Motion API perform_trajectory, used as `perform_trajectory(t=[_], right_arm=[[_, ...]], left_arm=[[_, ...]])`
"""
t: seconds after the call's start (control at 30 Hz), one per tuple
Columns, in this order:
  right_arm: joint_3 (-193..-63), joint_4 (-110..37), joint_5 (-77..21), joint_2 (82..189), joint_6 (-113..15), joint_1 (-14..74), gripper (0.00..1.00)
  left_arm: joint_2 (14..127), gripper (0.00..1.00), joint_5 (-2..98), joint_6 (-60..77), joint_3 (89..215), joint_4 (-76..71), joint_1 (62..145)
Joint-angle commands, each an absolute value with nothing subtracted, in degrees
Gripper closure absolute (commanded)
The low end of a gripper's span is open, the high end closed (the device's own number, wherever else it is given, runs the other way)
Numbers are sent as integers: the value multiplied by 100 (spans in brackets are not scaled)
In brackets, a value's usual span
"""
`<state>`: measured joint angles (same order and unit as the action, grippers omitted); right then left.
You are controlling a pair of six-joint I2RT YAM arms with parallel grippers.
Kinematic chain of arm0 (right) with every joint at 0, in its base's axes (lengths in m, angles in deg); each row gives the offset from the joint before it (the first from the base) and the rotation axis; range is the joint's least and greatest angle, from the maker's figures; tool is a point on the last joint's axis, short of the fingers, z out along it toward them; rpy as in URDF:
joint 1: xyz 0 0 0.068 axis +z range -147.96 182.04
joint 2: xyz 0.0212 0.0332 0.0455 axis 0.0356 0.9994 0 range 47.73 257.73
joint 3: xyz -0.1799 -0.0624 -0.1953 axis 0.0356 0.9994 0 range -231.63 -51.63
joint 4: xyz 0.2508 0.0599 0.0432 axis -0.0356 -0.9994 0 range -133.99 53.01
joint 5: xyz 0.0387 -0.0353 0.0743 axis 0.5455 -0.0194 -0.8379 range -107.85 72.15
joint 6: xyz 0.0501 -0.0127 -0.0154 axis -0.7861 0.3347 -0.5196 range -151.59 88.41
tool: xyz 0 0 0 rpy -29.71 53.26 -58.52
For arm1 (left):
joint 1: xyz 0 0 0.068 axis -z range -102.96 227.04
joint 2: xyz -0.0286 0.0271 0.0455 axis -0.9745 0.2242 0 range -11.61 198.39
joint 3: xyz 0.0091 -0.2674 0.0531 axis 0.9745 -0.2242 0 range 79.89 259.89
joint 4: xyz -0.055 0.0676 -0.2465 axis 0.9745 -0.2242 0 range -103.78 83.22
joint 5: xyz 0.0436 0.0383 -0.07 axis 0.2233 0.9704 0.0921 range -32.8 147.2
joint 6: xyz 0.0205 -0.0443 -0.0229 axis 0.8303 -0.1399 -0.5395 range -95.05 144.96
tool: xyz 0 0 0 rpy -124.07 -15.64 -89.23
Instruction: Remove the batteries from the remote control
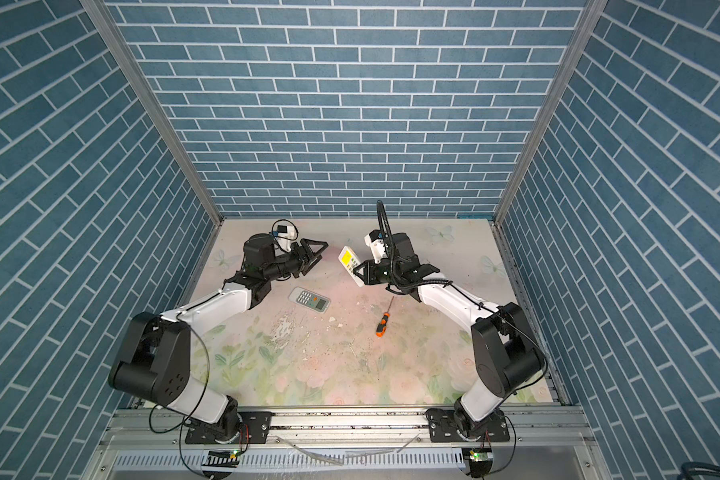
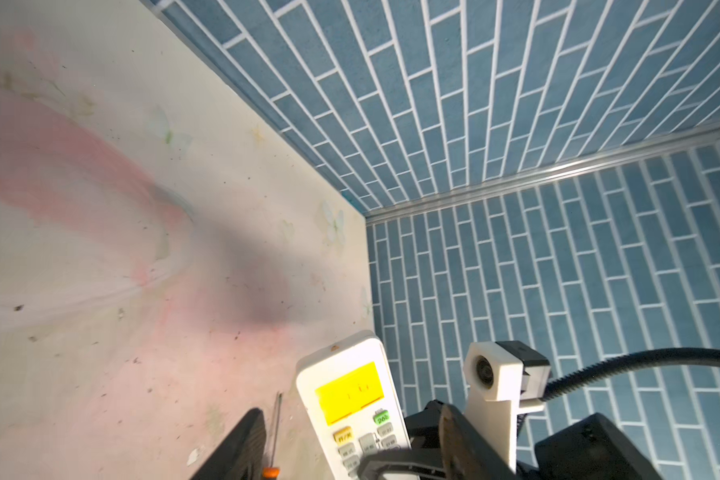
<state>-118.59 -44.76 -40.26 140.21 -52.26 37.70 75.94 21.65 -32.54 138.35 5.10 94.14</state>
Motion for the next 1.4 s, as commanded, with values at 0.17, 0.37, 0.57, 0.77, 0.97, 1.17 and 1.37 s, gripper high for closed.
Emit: perform_trajectory(t=[0.17,0.37,0.57,0.77,0.97,1.17,1.37], right_arm=[[-12606,-6068,-2024,13682,-2953,4540,100],[-12859,-6158,-1033,13842,-2376,5068,100],[-13041,-6128,-544,14141,-2011,5406,100],[-13170,-6092,-432,14357,-1944,5563,100],[-13316,-6010,-433,14422,-1875,5670,100],[-13581,-6013,-312,14606,-1691,5810,100],[-13732,-5966,-262,14731,-1640,5916,100]], left_arm=[[7692,17,1838,-1957,15329,-3772,9390],[8034,18,1423,-2324,15326,-3876,9441],[8086,11,1294,-2721,15245,-3699,9461],[7985,10,1386,-2966,15111,-3424,9462],[8123,22,1429,-3050,15037,-3416,9462],[8364,32,1471,-3141,15173,-3434,9471],[8469,35,1492,-3219,15338,-3398,9469]])
